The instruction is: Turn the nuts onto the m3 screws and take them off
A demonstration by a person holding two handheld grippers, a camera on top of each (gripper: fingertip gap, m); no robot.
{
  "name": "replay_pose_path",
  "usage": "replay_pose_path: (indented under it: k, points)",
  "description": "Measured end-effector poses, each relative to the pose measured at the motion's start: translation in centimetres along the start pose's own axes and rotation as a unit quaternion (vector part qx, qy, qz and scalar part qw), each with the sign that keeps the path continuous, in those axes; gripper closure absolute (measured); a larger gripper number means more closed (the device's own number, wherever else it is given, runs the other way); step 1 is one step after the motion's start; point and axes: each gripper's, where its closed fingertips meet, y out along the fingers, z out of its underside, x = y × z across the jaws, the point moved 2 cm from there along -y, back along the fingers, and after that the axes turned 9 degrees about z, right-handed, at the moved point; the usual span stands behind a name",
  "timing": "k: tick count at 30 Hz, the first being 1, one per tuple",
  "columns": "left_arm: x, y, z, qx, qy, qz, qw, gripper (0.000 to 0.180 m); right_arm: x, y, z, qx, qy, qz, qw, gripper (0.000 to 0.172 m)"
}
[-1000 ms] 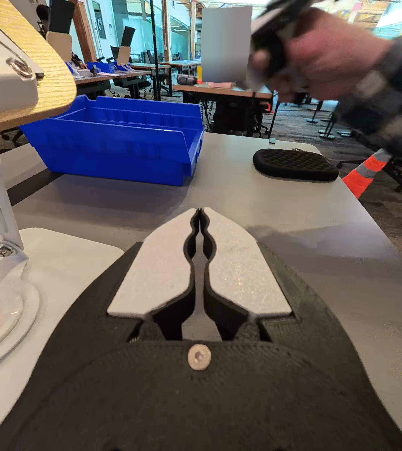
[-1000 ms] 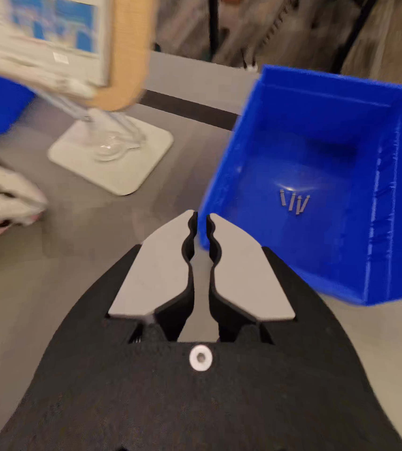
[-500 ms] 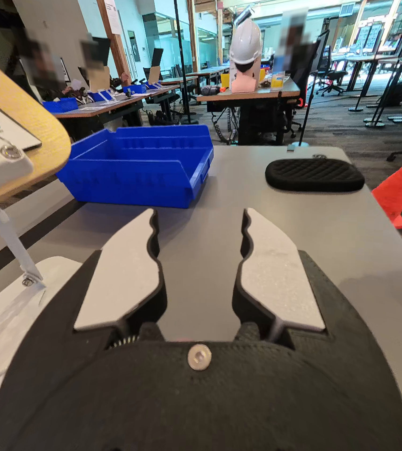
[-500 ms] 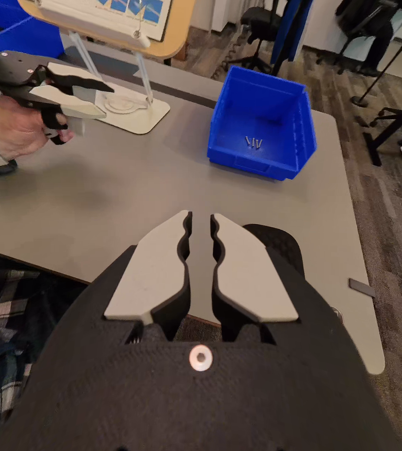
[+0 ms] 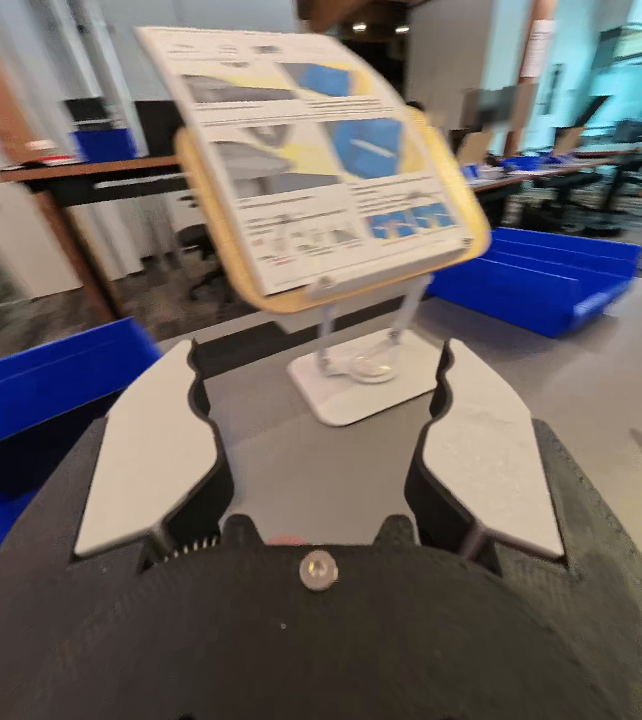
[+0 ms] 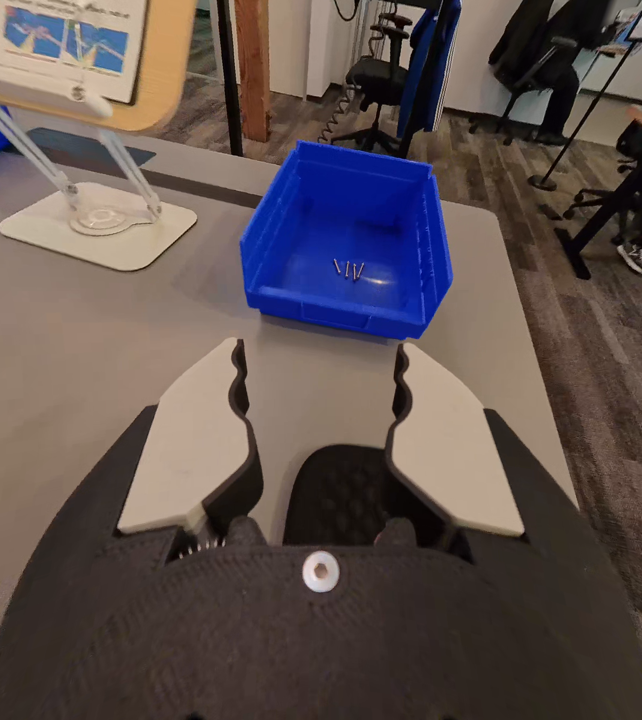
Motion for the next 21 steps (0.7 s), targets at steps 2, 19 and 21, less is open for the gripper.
replay_pose_path:
  k: [2,19,21]
  points:
    - [3.4,-4.0,0.4,-0.001,-0.024,-0.058,0.998,0.066,-0.9,2.7,-0.8,-0.009,0.006,0.000,1.000,0.091]
    - [7.8,-20.2,5.7,0.046,-0.084,-0.213,0.972,0.057,-6.3,18.3,-0.7,0.023,0.026,0.039,0.999,0.073]
    - [8.3,-20.3,6.4,0.058,-0.086,-0.223,0.969,0.056,-6.1,19.3,0.2,0.039,0.024,0.043,0.998,0.073]
